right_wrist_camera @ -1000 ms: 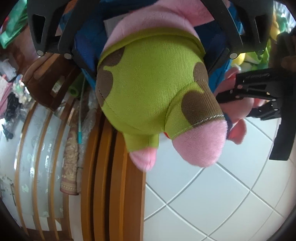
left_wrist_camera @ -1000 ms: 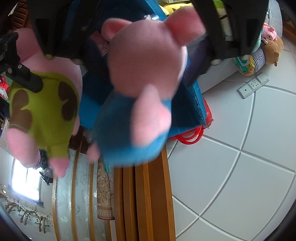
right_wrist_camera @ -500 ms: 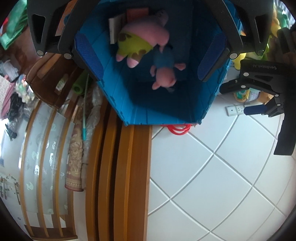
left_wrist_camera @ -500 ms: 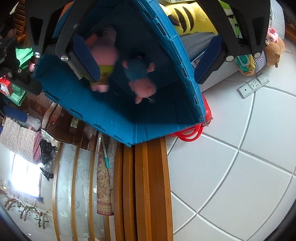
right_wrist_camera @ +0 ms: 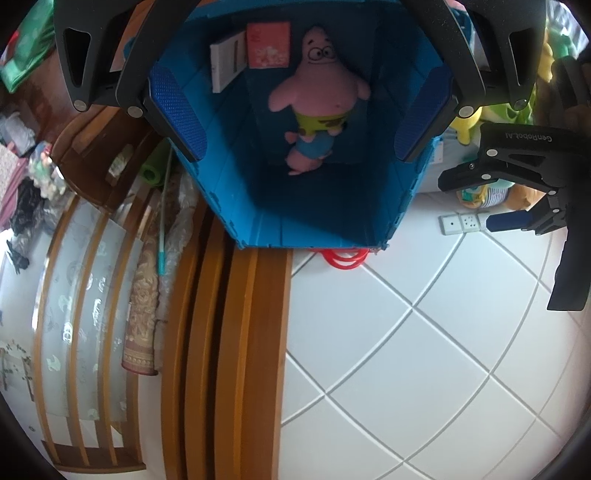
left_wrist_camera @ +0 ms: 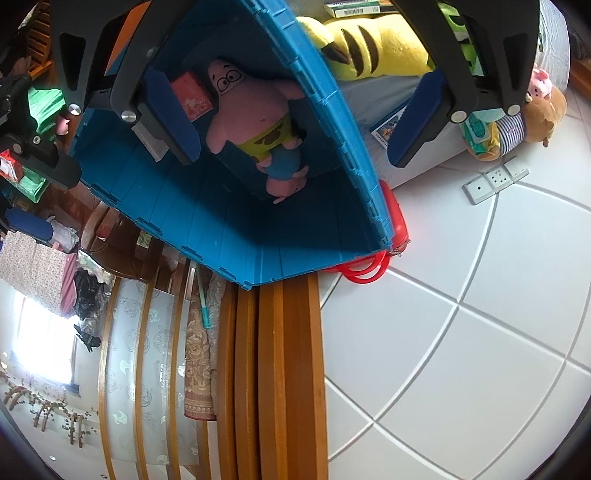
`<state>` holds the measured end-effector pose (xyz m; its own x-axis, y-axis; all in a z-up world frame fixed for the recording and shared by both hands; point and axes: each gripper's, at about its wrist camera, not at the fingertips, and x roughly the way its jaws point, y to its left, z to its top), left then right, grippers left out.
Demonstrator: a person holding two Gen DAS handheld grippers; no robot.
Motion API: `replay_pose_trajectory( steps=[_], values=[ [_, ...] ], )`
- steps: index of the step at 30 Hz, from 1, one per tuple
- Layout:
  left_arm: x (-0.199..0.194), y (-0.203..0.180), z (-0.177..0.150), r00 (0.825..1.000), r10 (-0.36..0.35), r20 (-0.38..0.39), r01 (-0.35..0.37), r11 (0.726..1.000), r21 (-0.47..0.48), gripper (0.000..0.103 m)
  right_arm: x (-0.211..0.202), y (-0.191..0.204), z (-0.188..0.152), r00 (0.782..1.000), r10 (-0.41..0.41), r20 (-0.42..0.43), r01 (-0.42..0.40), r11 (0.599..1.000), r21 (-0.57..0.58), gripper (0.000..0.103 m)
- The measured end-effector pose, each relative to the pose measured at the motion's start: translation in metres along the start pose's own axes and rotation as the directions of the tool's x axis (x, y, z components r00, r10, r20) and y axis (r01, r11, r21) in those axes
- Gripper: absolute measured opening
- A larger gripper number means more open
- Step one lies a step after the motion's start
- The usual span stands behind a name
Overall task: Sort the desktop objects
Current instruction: 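Open both tools over the blue crate to drop the pig and starfish plush, then withdraw both open tools from the crate back toward the toy pile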
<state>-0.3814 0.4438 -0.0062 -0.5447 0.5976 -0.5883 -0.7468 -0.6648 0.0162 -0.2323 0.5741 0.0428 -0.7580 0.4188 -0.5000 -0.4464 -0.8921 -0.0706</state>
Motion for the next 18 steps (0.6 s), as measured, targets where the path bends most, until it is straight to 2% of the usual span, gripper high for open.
replay_pose_trajectory(
  steps=[8, 18],
  values=[
    [-0.025, 0.037, -0.030, 0.999, 0.035, -0.010, -0.036, 0.998, -0.048, 0.103, -0.010, 0.034, -0.001, 1.000, 0.028, 0.002, -0.028, 0.999, -0.036, 0.103],
    [-0.080, 0.132, -0.092, 0.990, 0.136, -0.047, -0.142, 0.978, -0.151, 0.103, -0.025, 0.132, 0.001, 0.992, 0.124, -0.009, -0.124, 0.985, -0.119, 0.103]
  ],
)
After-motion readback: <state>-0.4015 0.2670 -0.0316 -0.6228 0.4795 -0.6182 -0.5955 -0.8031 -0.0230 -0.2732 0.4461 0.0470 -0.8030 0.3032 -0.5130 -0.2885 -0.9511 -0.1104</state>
